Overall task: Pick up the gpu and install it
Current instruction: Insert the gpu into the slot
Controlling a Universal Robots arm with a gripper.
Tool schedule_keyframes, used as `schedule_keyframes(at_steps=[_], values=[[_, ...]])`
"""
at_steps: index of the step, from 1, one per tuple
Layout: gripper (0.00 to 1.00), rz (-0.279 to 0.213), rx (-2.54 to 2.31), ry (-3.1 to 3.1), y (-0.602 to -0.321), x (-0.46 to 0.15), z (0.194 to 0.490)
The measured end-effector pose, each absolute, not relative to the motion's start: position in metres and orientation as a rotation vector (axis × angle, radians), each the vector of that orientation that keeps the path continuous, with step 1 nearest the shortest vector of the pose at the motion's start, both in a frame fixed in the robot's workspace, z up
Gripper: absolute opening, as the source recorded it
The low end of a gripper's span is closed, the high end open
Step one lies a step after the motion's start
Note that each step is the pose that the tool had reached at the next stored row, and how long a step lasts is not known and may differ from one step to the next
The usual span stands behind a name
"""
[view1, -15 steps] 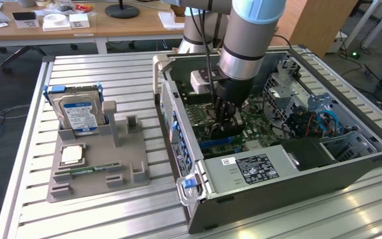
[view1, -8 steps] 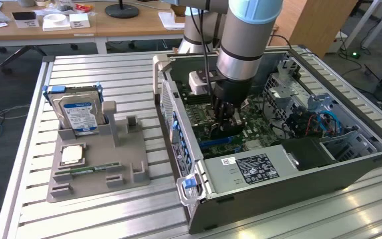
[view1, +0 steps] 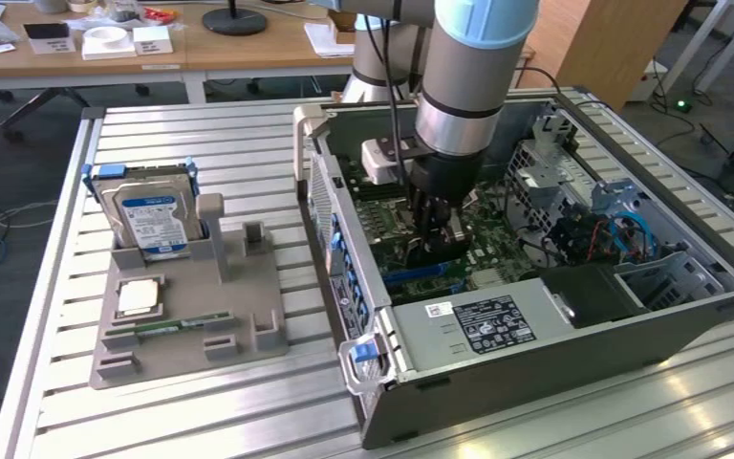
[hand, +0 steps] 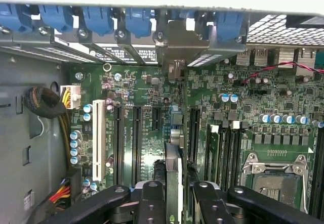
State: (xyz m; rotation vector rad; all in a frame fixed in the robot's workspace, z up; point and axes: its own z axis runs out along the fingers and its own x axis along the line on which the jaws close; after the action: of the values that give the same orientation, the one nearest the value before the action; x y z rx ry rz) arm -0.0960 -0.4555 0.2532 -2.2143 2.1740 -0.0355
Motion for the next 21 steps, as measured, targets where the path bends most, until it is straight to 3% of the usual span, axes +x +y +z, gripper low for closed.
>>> schedule_keyframes(at_steps=[21], values=[[0.26, -0.028, -2.217, 2.178, -0.4556, -0.0970, 0.2536]])
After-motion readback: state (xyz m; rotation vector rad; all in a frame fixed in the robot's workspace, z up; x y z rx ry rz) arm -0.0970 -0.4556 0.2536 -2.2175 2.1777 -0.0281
